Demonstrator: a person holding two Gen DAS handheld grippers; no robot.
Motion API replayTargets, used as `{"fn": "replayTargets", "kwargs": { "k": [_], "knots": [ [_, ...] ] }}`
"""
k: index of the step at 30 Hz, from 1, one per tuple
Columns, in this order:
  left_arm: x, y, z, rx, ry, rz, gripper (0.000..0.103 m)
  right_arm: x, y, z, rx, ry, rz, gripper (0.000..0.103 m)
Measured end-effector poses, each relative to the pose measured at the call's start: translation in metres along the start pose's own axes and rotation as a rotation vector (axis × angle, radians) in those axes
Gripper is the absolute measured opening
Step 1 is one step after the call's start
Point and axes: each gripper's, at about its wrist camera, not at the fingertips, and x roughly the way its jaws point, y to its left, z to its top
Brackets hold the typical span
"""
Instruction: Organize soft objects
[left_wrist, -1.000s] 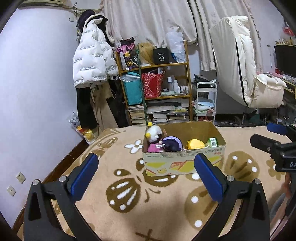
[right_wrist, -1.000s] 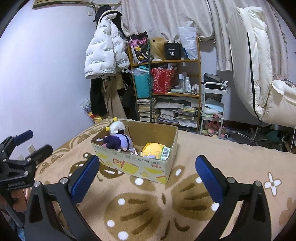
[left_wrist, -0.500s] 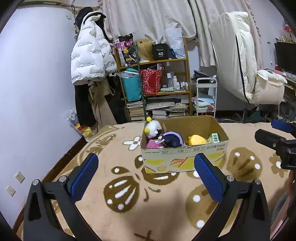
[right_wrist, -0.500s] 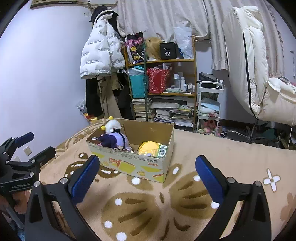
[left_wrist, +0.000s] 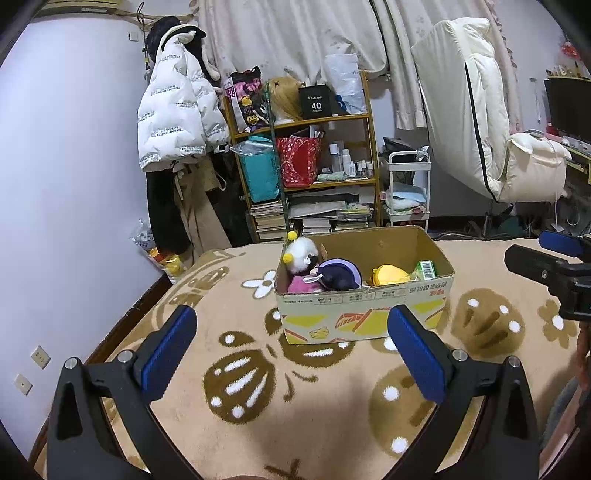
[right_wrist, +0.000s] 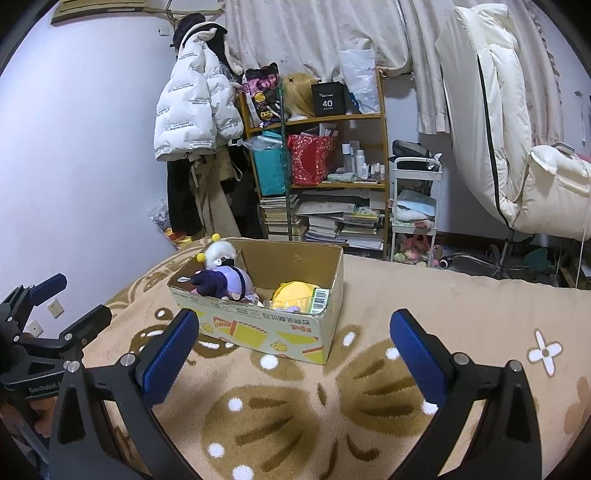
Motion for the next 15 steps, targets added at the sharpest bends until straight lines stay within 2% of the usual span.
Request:
{"fn": "replayTargets", "kwargs": {
  "k": [15],
  "knots": [
    [0.0035,0.0019,-0.0018,-0.020,0.008,-0.004,0.102,0.0004,-0.0010,0.0002,0.001,0.001,0.000,0.103]
  ]
}}
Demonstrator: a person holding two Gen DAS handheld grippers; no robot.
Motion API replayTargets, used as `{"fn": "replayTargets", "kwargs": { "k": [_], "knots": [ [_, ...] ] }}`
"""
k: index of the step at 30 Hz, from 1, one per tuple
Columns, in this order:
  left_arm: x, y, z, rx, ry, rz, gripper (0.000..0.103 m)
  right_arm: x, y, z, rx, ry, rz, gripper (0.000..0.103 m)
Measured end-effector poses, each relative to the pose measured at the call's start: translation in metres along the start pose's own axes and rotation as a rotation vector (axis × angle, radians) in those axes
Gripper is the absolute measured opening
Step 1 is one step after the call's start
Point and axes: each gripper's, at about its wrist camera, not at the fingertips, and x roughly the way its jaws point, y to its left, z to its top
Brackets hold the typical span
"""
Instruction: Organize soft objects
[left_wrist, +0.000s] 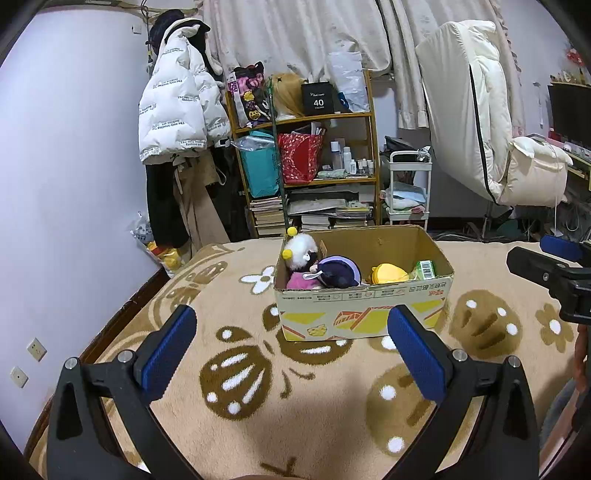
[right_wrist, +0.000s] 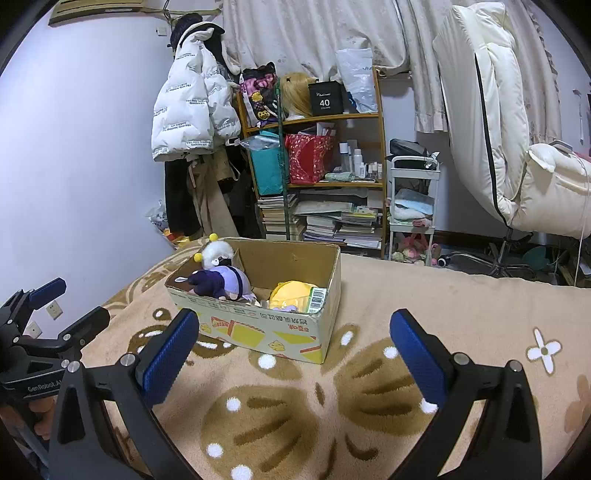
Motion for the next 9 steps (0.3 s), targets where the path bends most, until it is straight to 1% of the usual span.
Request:
{"fn": "replayTargets", "kwargs": {
  "k": [9],
  "knots": [
    [0.0000,0.0007,0.0003,0.002,0.000,-0.001,0.102,-0.0002,-0.0004,0.0002,0.001,-0.001,0.002,0.103]
  ]
}}
